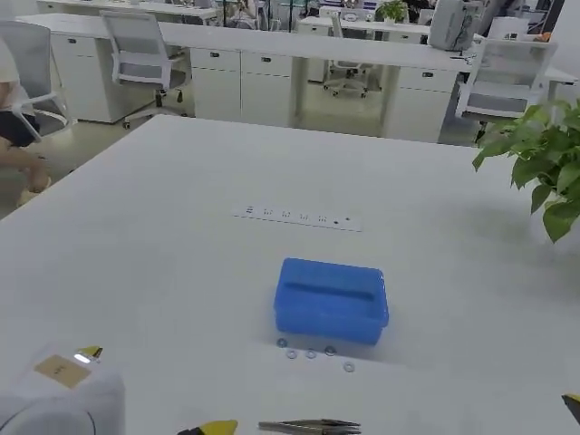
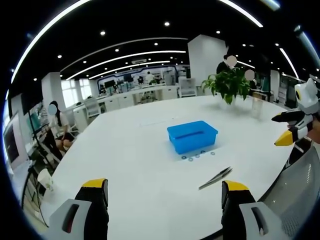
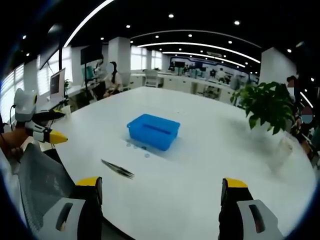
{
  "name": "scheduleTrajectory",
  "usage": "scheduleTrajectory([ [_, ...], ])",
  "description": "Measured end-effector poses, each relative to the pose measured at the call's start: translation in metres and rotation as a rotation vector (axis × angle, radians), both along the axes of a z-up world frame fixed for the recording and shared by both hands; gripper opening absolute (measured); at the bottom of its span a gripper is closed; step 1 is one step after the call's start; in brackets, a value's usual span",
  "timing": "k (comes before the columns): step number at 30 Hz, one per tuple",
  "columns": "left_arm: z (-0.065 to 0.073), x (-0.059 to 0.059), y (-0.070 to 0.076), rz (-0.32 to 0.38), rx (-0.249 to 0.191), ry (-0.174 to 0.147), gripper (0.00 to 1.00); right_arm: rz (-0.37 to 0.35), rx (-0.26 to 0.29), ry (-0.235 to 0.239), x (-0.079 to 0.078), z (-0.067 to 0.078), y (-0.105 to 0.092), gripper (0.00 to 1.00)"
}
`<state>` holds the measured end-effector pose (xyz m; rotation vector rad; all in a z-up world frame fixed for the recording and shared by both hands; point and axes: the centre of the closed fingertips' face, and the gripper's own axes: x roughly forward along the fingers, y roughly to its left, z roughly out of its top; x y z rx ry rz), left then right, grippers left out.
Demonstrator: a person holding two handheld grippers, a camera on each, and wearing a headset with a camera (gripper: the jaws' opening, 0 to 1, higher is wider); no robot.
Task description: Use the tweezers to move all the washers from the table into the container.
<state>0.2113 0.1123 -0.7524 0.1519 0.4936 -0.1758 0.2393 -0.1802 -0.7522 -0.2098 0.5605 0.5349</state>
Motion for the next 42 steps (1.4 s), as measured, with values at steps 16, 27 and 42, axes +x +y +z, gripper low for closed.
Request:
scheduleTrajectory([
  [16,0.001,0.001,-0.002,-0.013,0.013,0.002,0.96,-0.027,0.019,-0.014,0.002,0.001,-0.004,0.99],
  [27,0.003,0.001,-0.003,-0.021,0.021,0.005,0.94,-0.022,0.02,0.001,0.001,-0.001,-0.003,0.99],
  [42,-0.005,0.002,-0.015,-0.1,0.036,0.054,0.85,-0.002,0.011,0.01,0.003,-0.004,0.001,0.99],
])
